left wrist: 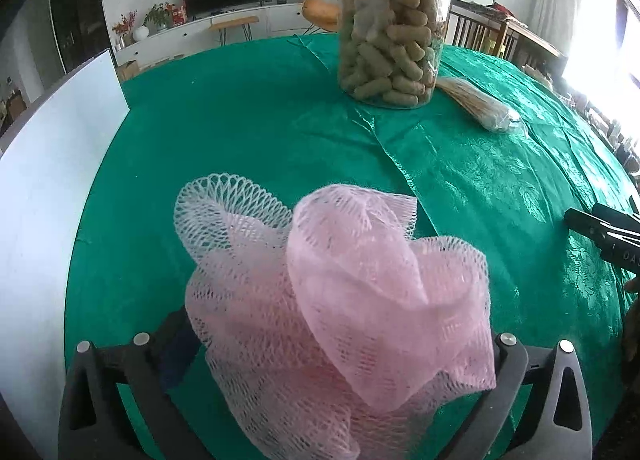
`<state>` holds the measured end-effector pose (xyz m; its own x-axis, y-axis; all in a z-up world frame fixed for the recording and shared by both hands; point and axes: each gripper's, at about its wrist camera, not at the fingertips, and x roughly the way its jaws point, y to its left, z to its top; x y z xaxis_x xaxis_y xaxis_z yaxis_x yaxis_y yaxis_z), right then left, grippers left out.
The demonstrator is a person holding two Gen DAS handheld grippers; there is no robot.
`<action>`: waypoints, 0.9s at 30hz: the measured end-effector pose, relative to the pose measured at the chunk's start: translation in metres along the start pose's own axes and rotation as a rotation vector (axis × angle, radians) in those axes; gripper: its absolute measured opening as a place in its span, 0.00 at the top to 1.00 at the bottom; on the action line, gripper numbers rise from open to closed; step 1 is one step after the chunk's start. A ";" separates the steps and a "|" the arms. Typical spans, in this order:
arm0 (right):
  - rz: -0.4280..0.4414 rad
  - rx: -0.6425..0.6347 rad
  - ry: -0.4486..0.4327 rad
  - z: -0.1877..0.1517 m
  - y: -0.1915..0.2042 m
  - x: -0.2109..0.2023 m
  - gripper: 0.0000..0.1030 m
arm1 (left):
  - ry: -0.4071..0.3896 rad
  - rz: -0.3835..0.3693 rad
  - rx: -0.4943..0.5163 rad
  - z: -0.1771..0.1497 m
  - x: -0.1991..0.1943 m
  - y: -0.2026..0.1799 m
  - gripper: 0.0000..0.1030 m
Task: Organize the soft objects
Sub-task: 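Hold the pink mesh sponge lifted in the left gripper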
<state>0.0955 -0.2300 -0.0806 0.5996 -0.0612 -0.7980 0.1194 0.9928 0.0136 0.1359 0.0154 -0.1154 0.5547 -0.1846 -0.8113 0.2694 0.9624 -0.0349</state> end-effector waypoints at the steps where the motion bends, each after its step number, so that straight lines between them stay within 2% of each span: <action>1: 0.000 0.000 0.000 0.000 0.000 0.000 0.15 | 0.000 0.000 0.000 0.000 0.000 0.000 0.00; 25: -0.001 0.001 0.000 0.000 0.000 0.000 0.15 | -0.001 0.001 -0.007 0.000 -0.001 0.001 0.00; 27: -0.001 0.001 0.000 0.000 0.000 0.000 0.15 | -0.002 0.040 -0.049 0.000 -0.001 0.009 0.00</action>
<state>0.0956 -0.2300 -0.0806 0.5992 -0.0625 -0.7981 0.1209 0.9926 0.0130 0.1376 0.0238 -0.1151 0.5654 -0.1466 -0.8117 0.2086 0.9775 -0.0312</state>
